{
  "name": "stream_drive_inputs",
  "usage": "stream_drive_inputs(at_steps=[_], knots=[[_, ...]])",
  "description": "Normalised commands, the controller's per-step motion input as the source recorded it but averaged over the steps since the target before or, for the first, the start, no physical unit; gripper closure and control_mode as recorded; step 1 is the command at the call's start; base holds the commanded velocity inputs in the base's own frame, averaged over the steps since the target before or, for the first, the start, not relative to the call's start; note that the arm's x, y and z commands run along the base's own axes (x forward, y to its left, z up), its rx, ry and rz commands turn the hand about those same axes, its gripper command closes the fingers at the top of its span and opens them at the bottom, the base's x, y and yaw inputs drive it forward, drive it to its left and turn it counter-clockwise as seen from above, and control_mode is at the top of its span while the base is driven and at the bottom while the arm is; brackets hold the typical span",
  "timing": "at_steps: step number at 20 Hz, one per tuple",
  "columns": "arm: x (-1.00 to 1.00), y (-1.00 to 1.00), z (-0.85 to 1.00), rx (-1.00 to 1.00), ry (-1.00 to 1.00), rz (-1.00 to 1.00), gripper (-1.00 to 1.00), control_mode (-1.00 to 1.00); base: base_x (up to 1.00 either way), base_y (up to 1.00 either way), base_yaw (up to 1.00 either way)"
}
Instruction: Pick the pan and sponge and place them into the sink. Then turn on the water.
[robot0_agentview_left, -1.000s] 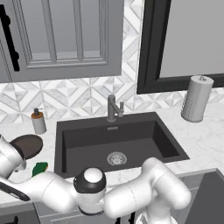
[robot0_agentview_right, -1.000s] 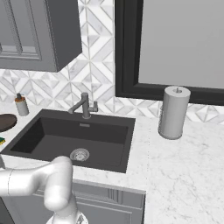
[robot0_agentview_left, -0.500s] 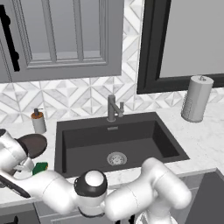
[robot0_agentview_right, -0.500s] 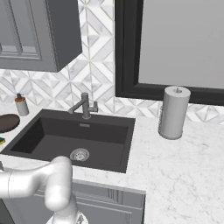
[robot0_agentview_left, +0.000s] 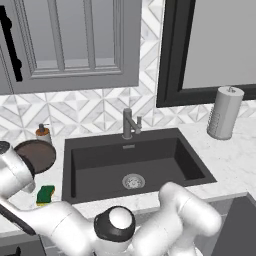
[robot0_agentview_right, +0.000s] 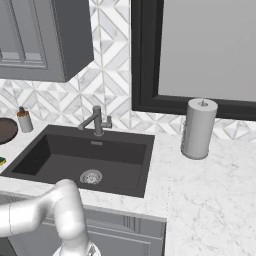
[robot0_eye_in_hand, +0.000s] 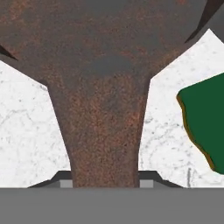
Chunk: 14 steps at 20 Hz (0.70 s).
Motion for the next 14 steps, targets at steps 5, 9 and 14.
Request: stream_drive_inputs(at_steps=[5,9,14], knots=[[-0.7,-0.85,0.33,0.2,0.13,-0.15,1.0,-1.0,0.0,0.0,0.0],[-0.69,-1.0,-0.05,0.15,0.12,-0.25,1.0,-1.0,0.0,0.0,0.0],[-0.45,-1.0,0.27,0.05,-0.12,-0.06,1.0,-1.0,0.0,0.0,0.0]])
